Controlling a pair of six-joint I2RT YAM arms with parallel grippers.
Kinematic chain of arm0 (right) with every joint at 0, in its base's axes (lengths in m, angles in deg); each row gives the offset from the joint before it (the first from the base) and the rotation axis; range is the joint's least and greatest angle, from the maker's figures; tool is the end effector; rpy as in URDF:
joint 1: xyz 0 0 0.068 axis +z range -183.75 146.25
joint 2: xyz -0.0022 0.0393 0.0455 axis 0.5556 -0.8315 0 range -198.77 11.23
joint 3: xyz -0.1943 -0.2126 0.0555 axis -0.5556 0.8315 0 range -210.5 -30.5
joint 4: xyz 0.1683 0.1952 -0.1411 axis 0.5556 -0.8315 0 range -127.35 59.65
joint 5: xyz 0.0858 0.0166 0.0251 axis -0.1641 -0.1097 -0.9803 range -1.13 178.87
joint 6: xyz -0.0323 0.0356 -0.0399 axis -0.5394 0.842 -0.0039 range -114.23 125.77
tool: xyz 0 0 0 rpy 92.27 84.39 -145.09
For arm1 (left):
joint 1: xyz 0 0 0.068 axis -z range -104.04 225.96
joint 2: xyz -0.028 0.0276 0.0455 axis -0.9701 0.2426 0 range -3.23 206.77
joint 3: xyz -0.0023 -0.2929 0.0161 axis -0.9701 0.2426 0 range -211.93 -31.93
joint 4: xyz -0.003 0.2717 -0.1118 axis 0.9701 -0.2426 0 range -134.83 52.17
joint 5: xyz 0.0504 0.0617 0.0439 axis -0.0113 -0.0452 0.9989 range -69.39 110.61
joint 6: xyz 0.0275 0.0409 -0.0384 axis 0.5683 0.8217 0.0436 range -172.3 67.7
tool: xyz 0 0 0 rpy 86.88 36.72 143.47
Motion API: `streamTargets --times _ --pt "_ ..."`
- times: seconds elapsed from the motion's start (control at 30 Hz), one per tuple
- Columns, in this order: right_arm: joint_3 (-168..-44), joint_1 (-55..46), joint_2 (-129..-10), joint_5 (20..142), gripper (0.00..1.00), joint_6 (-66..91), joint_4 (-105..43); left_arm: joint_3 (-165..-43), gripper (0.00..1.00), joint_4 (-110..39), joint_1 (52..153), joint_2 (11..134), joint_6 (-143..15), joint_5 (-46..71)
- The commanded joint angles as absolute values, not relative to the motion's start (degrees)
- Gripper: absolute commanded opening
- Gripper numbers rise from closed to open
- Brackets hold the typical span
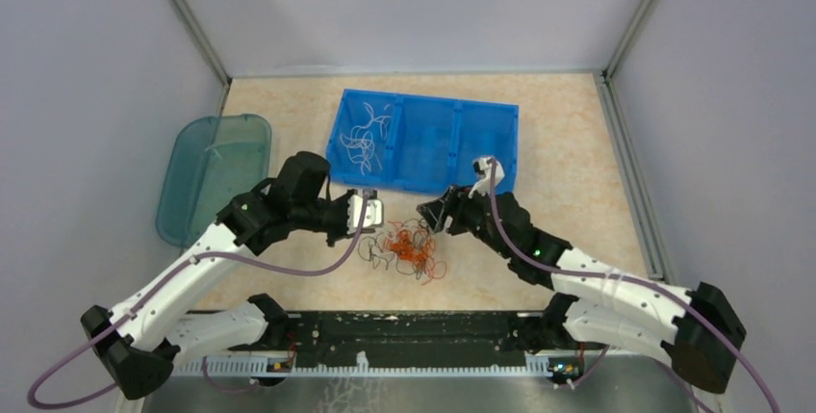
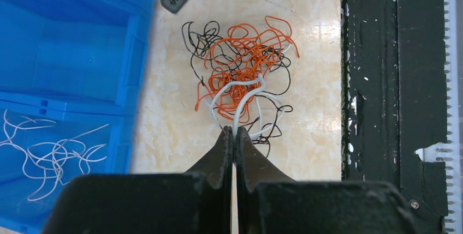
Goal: Untangle the cables
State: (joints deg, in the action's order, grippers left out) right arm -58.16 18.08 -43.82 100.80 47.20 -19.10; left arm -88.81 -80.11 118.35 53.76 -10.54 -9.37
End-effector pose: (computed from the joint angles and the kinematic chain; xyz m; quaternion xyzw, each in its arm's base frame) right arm 0.1610 0.1889 0.2385 -0.0100 0.7974 0.3774 0.4708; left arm 0.1532 -0.1721 0.3344 0.6697 0.5861 -0.2387 0.3886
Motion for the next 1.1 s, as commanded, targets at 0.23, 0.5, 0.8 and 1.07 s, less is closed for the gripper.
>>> streamTargets --times 0.23,0.5,0.8,1.07 --pt "-53.21 19.09 -36.34 70.77 0.78 26.04 9.09 -94.78 0.0 -81.1 118.59 54.33 -11.95 -12.56" --pt "-61.16 25.66 -49.17 73.31 0.8 14.66 10.04 -98.99 0.0 -83.54 118.59 56.31 -16.75 -17.65" --pt "-60.39 26.63 -61.64 83.86 0.7 22.03 28.65 -101.09 0.0 -84.18 118.59 56.28 -17.21 -20.05" --pt "-58.87 29.34 -70.75 92.02 0.66 24.33 39.77 -107.39 0.0 -86.12 118.59 59.05 -18.34 -22.99"
